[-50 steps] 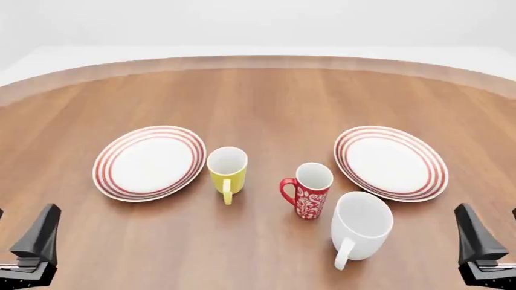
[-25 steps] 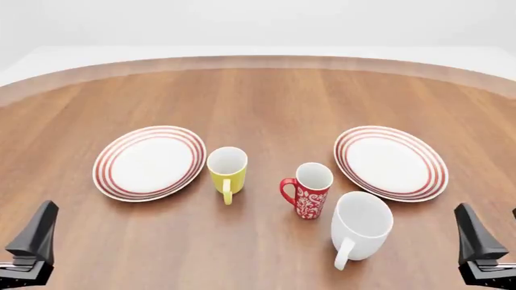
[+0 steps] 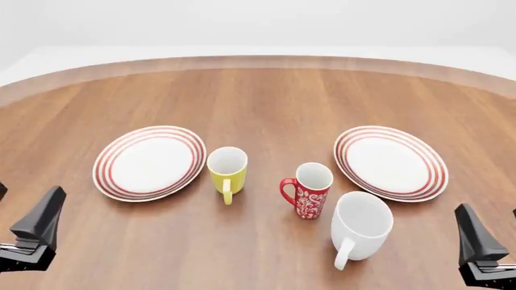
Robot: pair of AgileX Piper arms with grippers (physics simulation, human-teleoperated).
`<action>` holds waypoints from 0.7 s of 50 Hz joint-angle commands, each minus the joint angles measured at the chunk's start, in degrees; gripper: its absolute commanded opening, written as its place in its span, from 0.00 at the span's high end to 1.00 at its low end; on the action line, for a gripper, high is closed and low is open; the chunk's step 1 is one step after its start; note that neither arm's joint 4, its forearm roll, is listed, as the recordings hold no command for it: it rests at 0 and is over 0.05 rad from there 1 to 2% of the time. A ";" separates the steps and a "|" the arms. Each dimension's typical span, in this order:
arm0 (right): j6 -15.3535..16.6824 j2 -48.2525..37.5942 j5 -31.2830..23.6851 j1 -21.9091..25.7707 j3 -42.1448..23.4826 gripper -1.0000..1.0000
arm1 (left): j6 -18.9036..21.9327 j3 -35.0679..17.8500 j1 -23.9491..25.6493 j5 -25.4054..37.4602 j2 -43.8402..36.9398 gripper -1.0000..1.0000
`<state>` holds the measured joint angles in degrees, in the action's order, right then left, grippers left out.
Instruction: Put the red mug on the left plate.
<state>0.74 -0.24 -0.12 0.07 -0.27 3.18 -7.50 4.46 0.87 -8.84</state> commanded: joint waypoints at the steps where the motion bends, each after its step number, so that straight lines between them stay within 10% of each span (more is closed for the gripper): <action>1: 0.28 0.12 0.03 0.15 0.04 0.00 | 2.58 -3.13 3.48 -3.61 -7.50 0.00; 35: 1.63 0.17 0.23 0.73 0.05 0.00 | 10.03 -8.96 14.77 -17.80 -29.26 0.00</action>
<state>2.06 -0.07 0.06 0.71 -0.23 10.98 -14.58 15.87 -14.36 -33.33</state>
